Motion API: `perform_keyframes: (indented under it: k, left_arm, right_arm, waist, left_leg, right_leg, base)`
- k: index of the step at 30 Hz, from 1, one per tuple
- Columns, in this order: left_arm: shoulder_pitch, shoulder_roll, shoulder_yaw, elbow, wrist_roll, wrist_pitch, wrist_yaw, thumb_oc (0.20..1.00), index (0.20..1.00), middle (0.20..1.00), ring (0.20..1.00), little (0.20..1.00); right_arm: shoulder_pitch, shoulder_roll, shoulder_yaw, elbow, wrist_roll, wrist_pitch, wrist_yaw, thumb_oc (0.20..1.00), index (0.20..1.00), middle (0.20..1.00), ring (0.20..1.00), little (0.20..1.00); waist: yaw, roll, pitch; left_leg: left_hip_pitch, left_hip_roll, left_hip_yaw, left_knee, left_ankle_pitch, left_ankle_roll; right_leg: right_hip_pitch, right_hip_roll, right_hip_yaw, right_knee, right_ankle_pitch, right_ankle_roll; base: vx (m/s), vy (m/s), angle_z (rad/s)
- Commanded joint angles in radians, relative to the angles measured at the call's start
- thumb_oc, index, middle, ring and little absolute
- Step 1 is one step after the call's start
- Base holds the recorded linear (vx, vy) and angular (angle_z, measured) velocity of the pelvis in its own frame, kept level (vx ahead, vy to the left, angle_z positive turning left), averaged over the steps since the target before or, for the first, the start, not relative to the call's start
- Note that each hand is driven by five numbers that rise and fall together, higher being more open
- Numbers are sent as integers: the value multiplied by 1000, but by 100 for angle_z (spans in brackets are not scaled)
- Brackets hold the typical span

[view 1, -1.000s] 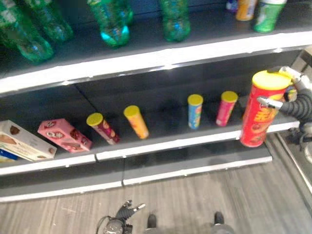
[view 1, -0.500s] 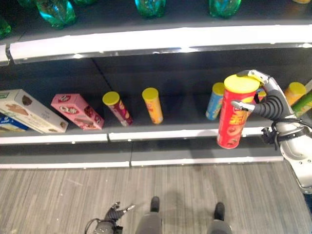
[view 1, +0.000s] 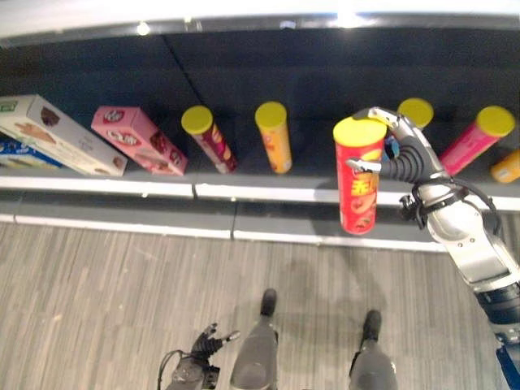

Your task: Put the goods on the table back onto the shelves and tidy them up.

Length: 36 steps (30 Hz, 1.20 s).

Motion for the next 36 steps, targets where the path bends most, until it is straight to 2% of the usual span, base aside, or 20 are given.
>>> perform_keyframes:
  k: [1,3,4,10,23,29,36]
  left_arm:
    - [15,84,-35,-52,-55,-33,27,1000,1000,1000,1000,1000]
    - [20,91,-40,-73,-62,-33,25,1000,1000,1000,1000,1000]
    - [21,94,-49,-81,-58,-35,29,1000,1000,1000,1000,1000]
    - [9,101,-60,-90,-58,-37,39,1000,1000,1000,1000,1000]
    - [-31,113,-109,-146,-42,-53,59,1000,1000,1000,1000,1000]
    - [-40,111,-124,-173,-47,-63,72,1000,1000,1000,1000,1000]
    - [-58,105,-142,-172,-41,-65,85,1000,1000,1000,1000,1000]
  right_arm:
    - [-74,-13,-37,-45,-100,-13,-122,200,200,200,200,200]
    - [-89,-28,-45,-38,-135,-1,-139,200,200,200,200,200]
    - [-115,-30,-53,-41,-167,6,-166,200,200,200,200,200]
    - [-170,-51,-43,-30,-198,12,-192,200,200,200,200,200]
    - [-291,-87,-60,-37,-370,45,-319,200,200,200,200,200]
    - [-330,-81,-44,-13,-404,62,-355,200,200,200,200,200]
    - [-342,-66,-48,-24,-427,68,-393,200,200,200,200,200]
  waist:
    - [11,-11,-54]
    - [16,2,-47]
    - [21,19,-39]
    - [26,35,-20]
    - [21,81,18]
    - [17,97,37]
    - [13,99,47]
  left_leg:
    - [-41,63,18,-40,0,-8]
    - [-63,58,11,-39,9,-9]
    - [-86,51,9,-42,17,-9]
    - [-127,43,6,-29,20,-9]
    - [-225,36,23,7,23,-22]
    - [-256,33,31,21,23,-25]
    - [-290,31,33,34,21,-26]
  right_leg:
    - [-93,-46,72,147,-102,-22]
    - [-106,-50,64,148,-102,-23]
    - [-119,-51,58,146,-100,-24]
    - [-148,-58,59,153,-100,-23]
    - [-213,-72,49,150,-86,-17]
    - [-239,-79,47,152,-82,-13]
    - [-260,-82,43,156,-79,-11]
  base:
    - [-9,-33,16]
    - [14,-26,28]
    - [23,-21,24]
    - [3,-7,9]
    - [1,-6,1]
    - [0,0,0]
    - [-2,-2,5]
